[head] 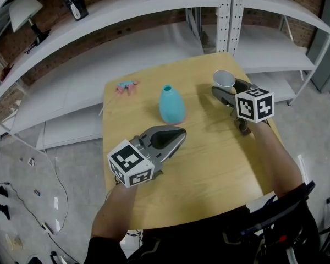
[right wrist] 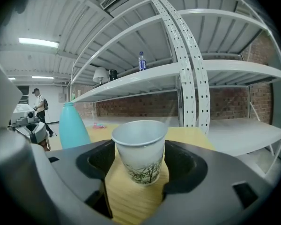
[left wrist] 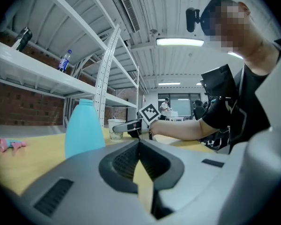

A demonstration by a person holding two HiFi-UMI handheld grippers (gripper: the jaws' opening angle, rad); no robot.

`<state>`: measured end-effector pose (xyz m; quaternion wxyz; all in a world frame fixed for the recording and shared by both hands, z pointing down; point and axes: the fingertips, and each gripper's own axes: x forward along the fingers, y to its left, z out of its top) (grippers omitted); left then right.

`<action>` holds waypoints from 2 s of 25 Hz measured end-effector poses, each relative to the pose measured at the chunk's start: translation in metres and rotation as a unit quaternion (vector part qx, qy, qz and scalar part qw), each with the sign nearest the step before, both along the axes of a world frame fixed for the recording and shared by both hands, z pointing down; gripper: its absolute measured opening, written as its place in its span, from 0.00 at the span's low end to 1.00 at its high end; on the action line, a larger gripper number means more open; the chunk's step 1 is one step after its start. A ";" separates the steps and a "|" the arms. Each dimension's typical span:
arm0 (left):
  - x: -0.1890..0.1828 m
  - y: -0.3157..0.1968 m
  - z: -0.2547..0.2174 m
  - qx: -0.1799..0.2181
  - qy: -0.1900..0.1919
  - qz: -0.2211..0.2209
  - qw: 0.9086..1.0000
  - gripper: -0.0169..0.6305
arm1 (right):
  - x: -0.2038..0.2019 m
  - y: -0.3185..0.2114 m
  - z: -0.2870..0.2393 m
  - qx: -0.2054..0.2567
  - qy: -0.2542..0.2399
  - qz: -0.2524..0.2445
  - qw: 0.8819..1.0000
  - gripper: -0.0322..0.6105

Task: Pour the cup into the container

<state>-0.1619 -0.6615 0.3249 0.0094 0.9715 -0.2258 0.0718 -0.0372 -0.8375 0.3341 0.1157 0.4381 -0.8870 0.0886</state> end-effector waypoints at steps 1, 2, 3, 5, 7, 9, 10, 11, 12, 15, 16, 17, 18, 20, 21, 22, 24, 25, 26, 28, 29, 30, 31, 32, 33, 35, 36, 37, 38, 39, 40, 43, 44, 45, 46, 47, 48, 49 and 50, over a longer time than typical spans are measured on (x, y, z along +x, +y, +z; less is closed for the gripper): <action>0.000 0.000 0.000 0.000 0.000 0.001 1.000 0.03 | -0.001 -0.002 0.001 -0.004 0.002 0.000 1.000 0.53; 0.000 0.001 0.000 0.000 0.000 0.002 1.000 0.03 | -0.001 -0.003 0.003 -0.009 0.005 0.001 1.000 0.53; 0.001 0.002 0.000 0.000 0.001 0.003 1.000 0.03 | -0.001 -0.005 0.004 -0.014 0.009 0.003 1.000 0.53; 0.001 0.003 0.000 0.001 0.001 0.008 1.000 0.03 | -0.001 -0.006 0.006 -0.019 0.017 0.007 1.000 0.53; 0.002 0.004 0.000 0.001 0.001 0.012 1.000 0.03 | 0.000 -0.007 0.006 -0.019 0.017 0.009 1.000 0.53; 0.001 0.005 0.000 0.001 0.001 0.015 1.000 0.03 | 0.000 -0.007 0.005 -0.017 0.014 0.011 1.000 0.53; 0.001 0.005 0.000 0.001 0.001 0.016 1.000 0.03 | -0.001 -0.006 0.005 -0.014 0.016 0.010 1.000 0.52; 0.001 0.005 0.000 0.002 0.001 0.016 1.000 0.03 | -0.003 -0.004 0.004 -0.009 0.024 0.009 1.000 0.52; 0.001 0.006 0.000 0.002 0.002 0.016 1.000 0.03 | -0.005 -0.002 0.003 -0.002 0.037 0.005 0.999 0.52; 0.002 0.007 -0.001 0.002 0.003 0.018 1.000 0.03 | -0.015 0.009 -0.006 0.028 0.087 -0.011 0.996 0.51; 0.003 0.007 0.000 0.002 0.003 0.019 1.000 0.03 | -0.019 0.013 -0.010 0.037 0.100 -0.017 0.994 0.51; 0.003 0.007 0.000 0.002 0.003 0.021 1.000 0.03 | -0.023 0.017 -0.016 0.047 0.112 -0.023 0.992 0.51; 0.003 0.008 0.000 0.001 0.003 0.023 1.000 0.03 | -0.027 0.022 -0.022 0.057 0.123 -0.029 0.990 0.51; 0.002 0.009 0.001 0.001 0.001 0.025 1.000 0.03 | -0.038 0.030 -0.035 0.074 0.139 -0.043 0.987 0.51; 0.001 0.010 0.001 0.001 0.001 0.026 1.000 0.03 | -0.043 0.035 -0.040 0.081 0.146 -0.050 0.985 0.51; 0.000 0.011 0.001 0.001 0.001 0.029 1.000 0.03 | -0.048 0.039 -0.045 0.086 0.153 -0.057 0.983 0.51; -0.001 0.013 0.001 0.001 0.001 0.032 0.999 0.03 | -0.056 0.045 -0.054 0.094 0.164 -0.069 0.980 0.51; -0.002 0.013 0.001 0.001 0.001 0.033 0.999 0.03 | -0.060 0.048 -0.057 0.095 0.167 -0.074 0.979 0.51; -0.003 0.014 0.001 0.001 0.001 0.034 0.999 0.03 | -0.064 0.050 -0.059 0.097 0.170 -0.078 0.978 0.51; -0.004 0.015 0.001 0.001 0.001 0.036 0.999 0.03 | -0.070 0.053 -0.062 0.102 0.184 -0.084 0.974 0.51; -0.005 0.016 0.002 0.001 0.001 0.037 0.999 0.03 | -0.073 0.054 -0.063 0.106 0.193 -0.086 0.972 0.51; -0.005 0.017 0.002 0.001 0.000 0.038 0.999 0.03 | -0.076 0.056 -0.065 0.111 0.203 -0.089 0.969 0.51; -0.006 0.018 0.002 0.001 0.000 0.040 0.999 0.03 | -0.079 0.057 -0.067 0.115 0.213 -0.091 0.966 0.51; -0.006 0.018 0.002 0.001 0.000 0.042 0.999 0.03 | -0.082 0.059 -0.070 0.119 0.222 -0.095 0.963 0.51; -0.006 0.018 0.001 0.001 0.000 0.043 0.999 0.03 | -0.085 0.060 -0.073 0.123 0.232 -0.098 0.960 0.51; -0.007 0.018 0.002 0.000 0.000 0.042 0.999 0.03 | -0.090 0.062 -0.077 0.130 0.251 -0.104 0.953 0.51; -0.007 0.018 0.002 -0.001 0.000 0.041 0.999 0.03 | -0.093 0.063 -0.079 0.133 0.261 -0.108 0.950 0.51; -0.008 0.018 0.002 -0.001 0.000 0.039 0.999 0.03 | -0.095 0.064 -0.081 0.136 0.270 -0.111 0.947 0.51; -0.008 0.017 0.002 0.000 -0.001 0.038 0.999 0.03 | -0.097 0.064 -0.083 0.139 0.278 -0.113 0.944 0.51; -0.009 0.017 0.002 0.000 0.000 0.037 0.999 0.03 | -0.099 0.064 -0.085 0.142 0.286 -0.114 0.941 0.51; -0.009 0.017 0.002 0.000 0.000 0.037 0.999 0.03 | -0.101 0.064 -0.087 0.145 0.292 -0.114 0.938 0.51; -0.010 0.018 0.001 0.000 0.000 0.037 0.999 0.03 | -0.106 0.064 -0.091 0.152 0.311 -0.116 0.931 0.51; -0.010 0.019 0.001 -0.001 0.000 0.038 0.999 0.03 | -0.108 0.064 -0.091 0.154 0.321 -0.116 0.927 0.51; -0.010 0.019 0.001 -0.001 0.000 0.039 0.999 0.03 | -0.111 0.065 -0.091 0.157 0.331 -0.118 0.923 0.51; -0.010 0.020 0.001 -0.001 0.000 0.040 0.999 0.03 | -0.113 0.065 -0.091 0.160 0.340 -0.120 0.919 0.51; -0.009 0.020 0.001 -0.001 0.000 0.043 0.999 0.03 | -0.115 0.065 -0.091 0.162 0.347 -0.123 0.915 0.51; -0.009 0.021 0.002 -0.001 0.000 0.045 0.999 0.03 | -0.117 0.065 -0.090 0.163 0.352 -0.126 0.913 0.51; -0.009 0.021 0.001 0.000 0.000 0.047 0.999 0.03 | -0.118 0.065 -0.090 0.163 0.357 -0.130 0.911 0.51; -0.008 0.021 0.001 0.000 0.000 0.048 0.999 0.03 | -0.119 0.064 -0.091 0.163 0.363 -0.132 0.908 0.51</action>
